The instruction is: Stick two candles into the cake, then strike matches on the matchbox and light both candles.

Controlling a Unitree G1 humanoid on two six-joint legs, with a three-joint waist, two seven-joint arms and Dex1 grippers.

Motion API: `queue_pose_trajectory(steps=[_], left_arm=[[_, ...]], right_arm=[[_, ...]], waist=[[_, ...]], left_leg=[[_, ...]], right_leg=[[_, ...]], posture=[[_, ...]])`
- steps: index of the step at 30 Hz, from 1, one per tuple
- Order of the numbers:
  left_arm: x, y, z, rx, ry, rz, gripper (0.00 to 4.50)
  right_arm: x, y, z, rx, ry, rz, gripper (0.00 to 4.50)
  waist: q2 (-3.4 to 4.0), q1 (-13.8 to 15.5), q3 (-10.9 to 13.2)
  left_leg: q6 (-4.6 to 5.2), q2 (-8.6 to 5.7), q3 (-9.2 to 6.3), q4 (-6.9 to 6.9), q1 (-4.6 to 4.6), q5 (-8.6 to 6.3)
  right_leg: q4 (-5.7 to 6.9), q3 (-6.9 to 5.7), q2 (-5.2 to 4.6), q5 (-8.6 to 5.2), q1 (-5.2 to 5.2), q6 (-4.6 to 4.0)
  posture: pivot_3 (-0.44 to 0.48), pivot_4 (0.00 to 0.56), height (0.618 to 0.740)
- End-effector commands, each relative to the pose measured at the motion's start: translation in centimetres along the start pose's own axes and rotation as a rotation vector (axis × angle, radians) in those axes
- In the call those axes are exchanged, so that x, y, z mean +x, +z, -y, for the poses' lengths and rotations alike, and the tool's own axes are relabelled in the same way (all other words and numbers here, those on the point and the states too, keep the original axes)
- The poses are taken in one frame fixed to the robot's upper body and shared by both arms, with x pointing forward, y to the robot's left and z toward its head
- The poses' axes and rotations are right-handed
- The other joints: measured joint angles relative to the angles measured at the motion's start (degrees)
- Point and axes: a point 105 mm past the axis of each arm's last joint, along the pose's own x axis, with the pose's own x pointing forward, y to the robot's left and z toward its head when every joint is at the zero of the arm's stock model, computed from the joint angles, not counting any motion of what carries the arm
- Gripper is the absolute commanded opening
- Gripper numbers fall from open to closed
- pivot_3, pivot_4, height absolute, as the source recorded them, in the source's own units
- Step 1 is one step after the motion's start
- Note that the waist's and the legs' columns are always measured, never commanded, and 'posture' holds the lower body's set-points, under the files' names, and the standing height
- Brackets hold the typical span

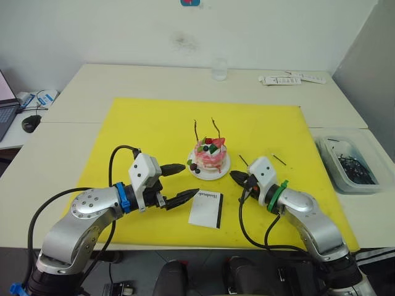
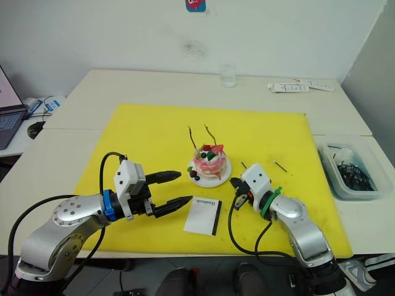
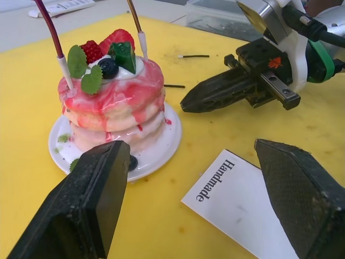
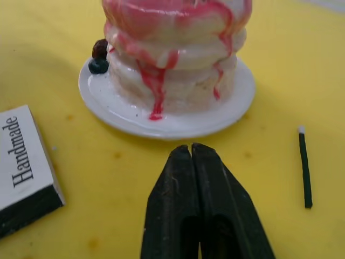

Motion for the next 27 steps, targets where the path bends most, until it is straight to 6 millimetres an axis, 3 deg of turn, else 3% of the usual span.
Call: queue_pose_trajectory(steps=[1,11,18,27], left_arm=[[-0.1,1.1,-0.2,0.045,0.016,0.034,4.1],[0.0,1.0,0.0,0.042,0.012,0.038,4.1],[-0.4,0.7,-0.3,-0.003,0.018,0.022,4.1],[-4.3,-0.5,1.6,-0.695,-0.257,-0.243,4.1]], right_arm=[[0.4,0.7,0.1,-0.015,-0.011,0.01,0.01],[0.7,1.3,1.1,-0.032,-0.055,0.033,0.01],[-0.4,2.0,2.2,-0.077,-0.087,0.048,0.01],[-4.6,3.4,0.6,-0.178,0.126,0.004,0.01]], waist=[[0.0,0.0,0.0],[0.0,0.0,0.0],[0.0,0.0,0.0],[0.0,-0.1,0.0]], left_leg=[[0.0,0.0,0.01,0.0,0.0,0.0],[0.0,0.0,0.01,0.0,0.0,0.0],[0.0,-0.01,0.02,0.0,0.0,0.0],[0.0,0.02,-0.11,-0.01,-0.02,0.0]], right_leg=[[-0.01,0.0,0.0,0.0,0.0,0.0],[0.0,0.01,0.0,0.0,0.0,0.0],[-0.01,0.0,0.01,0.0,0.0,0.0],[0.02,-0.12,0.03,-0.01,-0.03,0.01]], posture=[[0.0,0.15,0.74],[0.0,0.15,0.74],[0.0,0.15,0.74],[0.0,0.15,0.74]])
